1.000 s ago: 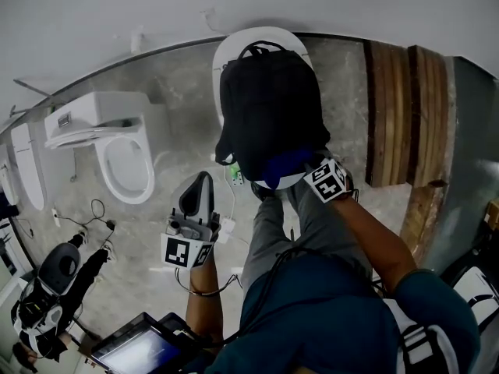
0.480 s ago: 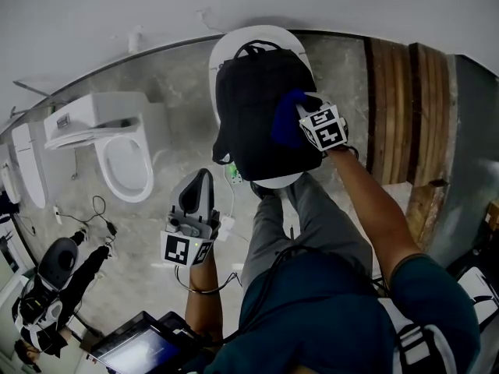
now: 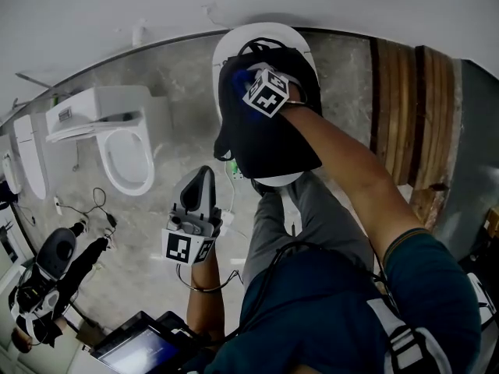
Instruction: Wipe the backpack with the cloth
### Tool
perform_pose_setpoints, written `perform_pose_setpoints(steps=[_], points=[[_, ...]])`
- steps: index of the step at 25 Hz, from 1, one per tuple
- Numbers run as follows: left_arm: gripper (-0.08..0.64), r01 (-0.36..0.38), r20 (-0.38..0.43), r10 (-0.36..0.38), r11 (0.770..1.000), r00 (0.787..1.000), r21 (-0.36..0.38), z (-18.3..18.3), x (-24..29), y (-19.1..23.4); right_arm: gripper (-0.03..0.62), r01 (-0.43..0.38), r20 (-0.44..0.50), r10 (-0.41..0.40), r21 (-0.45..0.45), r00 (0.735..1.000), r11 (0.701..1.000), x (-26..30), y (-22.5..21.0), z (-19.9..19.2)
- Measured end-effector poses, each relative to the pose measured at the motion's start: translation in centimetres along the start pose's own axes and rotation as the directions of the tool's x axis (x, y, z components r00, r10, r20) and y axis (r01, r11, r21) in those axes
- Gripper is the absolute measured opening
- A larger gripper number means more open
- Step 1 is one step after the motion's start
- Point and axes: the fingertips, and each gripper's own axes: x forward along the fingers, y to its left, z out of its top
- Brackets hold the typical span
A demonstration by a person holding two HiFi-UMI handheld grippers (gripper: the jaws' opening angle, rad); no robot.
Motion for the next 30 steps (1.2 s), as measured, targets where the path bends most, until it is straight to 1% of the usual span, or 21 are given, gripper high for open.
perform_pose_setpoints(steps=[2,3,4,6,9,12,15,17,19,22,23,26,27,28,29,30], points=[[0.005,-0.006,-0.003,0.006,1.0,1.0,0.006,0.2,0.0,0.1,0.051,0.068,-0.065,-0.068,-0.007,0.996,0.998,-0.7,-2.2,-2.4],[0.005,-0.006,-0.001,0.006,1.0,1.0,0.009,0.4,0.0,0.1,0.051,0.102,-0.092,-0.101,0.01,0.991,0.995,-1.5,-3.4,-3.9],[0.005,-0.005,0.002,0.005,1.0,1.0,0.012,0.6,0.0,0.1,0.051,0.131,-0.105,-0.127,0.038,0.986,0.991,-2.5,-4.4,-5.3],[0.005,0.0,0.01,0.0,1.0,1.0,0.017,1.1,-0.1,0.0,0.051,0.173,-0.104,-0.162,0.107,0.981,0.979,-5.4,-5.4,-7.9],[0.004,0.009,0.015,-0.009,1.0,1.0,0.027,1.9,0.0,-0.2,0.051,0.194,-0.081,-0.18,0.241,0.98,0.951,-9.8,-4.0,-11.9],[0.005,0.027,0.011,-0.027,0.999,1.0,0.039,2.6,0.1,-0.7,0.051,0.165,-0.03,-0.166,0.369,0.986,0.915,-12.6,0.0,-15.1],[0.005,0.054,0.008,-0.055,0.997,0.998,0.055,3.5,0.2,-1.6,0.051,0.113,0.003,-0.132,0.495,0.991,0.862,-13.9,5.0,-17.7],[0.005,0.076,0.012,-0.077,0.995,0.997,0.064,4.4,0.0,-2.5,0.051,0.093,0.002,-0.113,0.555,0.994,0.827,-14.1,7.9,-19.5],[0.005,0.098,0.018,-0.1,0.992,0.995,0.076,5.3,-0.3,-3.4,0.051,0.085,-0.017,-0.093,0.589,0.996,0.803,-13.9,10.5,-21.4],[0.004,0.129,0.019,-0.131,0.986,0.991,0.105,6.4,-1.0,-4.7,0.051,0.068,-0.07,-0.033,0.611,0.997,0.789,-13.2,14.1,-24.3],[0.005,0.14,0.021,-0.143,0.984,0.99,0.113,6.8,-1.4,-5.0,0.052,0.056,-0.09,0.001,0.63,0.996,0.775,-13.0,15.2,-25.2],[0.005,0.167,0.031,-0.173,0.977,0.984,0.132,7.9,-2.9,-6.3,0.052,0.037,-0.152,0.102,0.711,0.983,0.703,-13.4,17.9,-27.7],[0.005,0.174,0.033,-0.181,0.975,0.983,0.139,8.1,-3.6,-6.8,0.051,0.043,-0.163,0.114,0.73,0.98,0.682,-13.7,18.3,-28.3],[0.004,0.181,0.036,-0.188,0.972,0.981,0.147,8.3,-4.3,-7.3,0.051,0.05,-0.162,0.108,0.745,0.981,0.665,-14.2,18.4,-28.5],[0.005,0.188,0.041,-0.196,0.97,0.98,0.154,8.5,-5.0,-7.7,0.051,0.052,-0.145,0.089,0.755,0.986,0.653,-14.9,18.2,-28.1],[0.005,0.193,0.045,-0.203,0.968,0.978,0.161,8.8,-5.8,-8.1,0.051,0.047,-0.114,0.062,0.761,0.992,0.647,-15.8,18.0,-27.2]])
